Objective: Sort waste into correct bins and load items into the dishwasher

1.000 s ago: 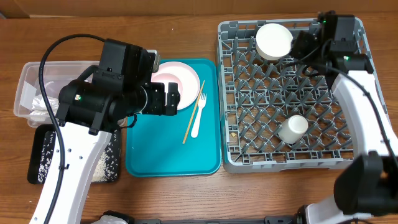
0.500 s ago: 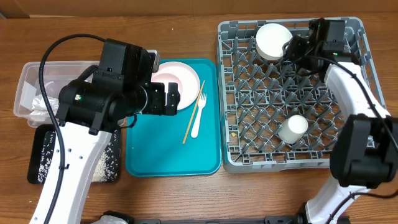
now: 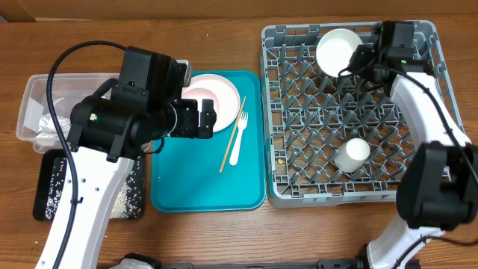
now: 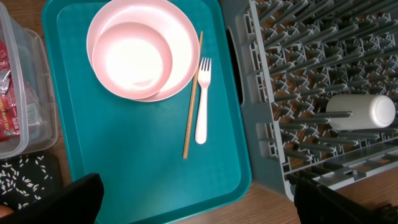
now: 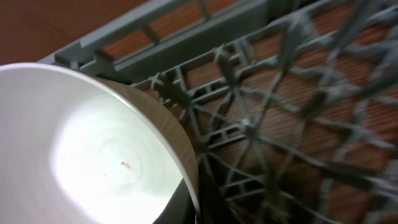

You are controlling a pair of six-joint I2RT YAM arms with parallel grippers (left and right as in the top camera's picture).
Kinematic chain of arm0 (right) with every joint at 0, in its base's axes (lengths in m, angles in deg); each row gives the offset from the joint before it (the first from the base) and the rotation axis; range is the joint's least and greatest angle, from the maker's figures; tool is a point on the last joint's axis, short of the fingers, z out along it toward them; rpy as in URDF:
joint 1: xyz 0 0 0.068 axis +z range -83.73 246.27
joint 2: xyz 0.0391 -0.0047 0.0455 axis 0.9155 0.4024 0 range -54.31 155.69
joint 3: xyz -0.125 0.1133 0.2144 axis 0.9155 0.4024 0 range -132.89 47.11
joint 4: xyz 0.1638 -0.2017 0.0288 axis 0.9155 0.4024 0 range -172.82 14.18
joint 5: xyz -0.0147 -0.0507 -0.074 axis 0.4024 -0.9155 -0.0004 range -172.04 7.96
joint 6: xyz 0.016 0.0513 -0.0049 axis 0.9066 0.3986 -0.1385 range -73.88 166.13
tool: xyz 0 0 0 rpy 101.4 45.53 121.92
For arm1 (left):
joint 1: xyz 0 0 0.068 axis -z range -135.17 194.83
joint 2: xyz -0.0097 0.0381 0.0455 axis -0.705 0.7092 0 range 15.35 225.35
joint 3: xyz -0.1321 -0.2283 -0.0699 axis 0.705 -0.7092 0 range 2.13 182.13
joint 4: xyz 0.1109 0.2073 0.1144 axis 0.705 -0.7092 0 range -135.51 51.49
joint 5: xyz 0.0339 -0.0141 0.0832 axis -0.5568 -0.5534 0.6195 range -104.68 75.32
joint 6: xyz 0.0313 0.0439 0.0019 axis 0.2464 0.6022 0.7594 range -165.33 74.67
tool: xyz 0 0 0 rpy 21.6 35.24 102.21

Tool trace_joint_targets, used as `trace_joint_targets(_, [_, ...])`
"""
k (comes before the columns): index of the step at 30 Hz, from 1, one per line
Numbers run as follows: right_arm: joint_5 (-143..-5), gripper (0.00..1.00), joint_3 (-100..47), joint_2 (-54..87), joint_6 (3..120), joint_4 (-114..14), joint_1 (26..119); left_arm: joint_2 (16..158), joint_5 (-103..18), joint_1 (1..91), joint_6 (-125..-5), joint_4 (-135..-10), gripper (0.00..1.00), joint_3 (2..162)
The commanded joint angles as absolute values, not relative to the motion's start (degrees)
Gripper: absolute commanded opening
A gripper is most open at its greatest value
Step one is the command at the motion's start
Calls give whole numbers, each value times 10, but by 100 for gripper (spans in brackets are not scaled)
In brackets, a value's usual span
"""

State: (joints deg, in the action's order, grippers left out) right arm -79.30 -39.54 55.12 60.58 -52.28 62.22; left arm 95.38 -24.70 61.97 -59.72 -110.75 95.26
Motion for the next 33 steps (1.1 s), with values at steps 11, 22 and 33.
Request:
trace_joint_targets(11, [-1372, 4, -422, 473, 532, -458, 819, 949, -241, 617, -586, -1107, 100, 960])
trace_joint_targets(22, [-1665, 4, -422, 596, 560, -473, 894, 949, -241, 617, -586, -1107, 100, 960])
trace_joint_targets(33, [-1686, 4, -422, 672, 475, -512, 922, 949, -241, 617, -586, -1107, 100, 960])
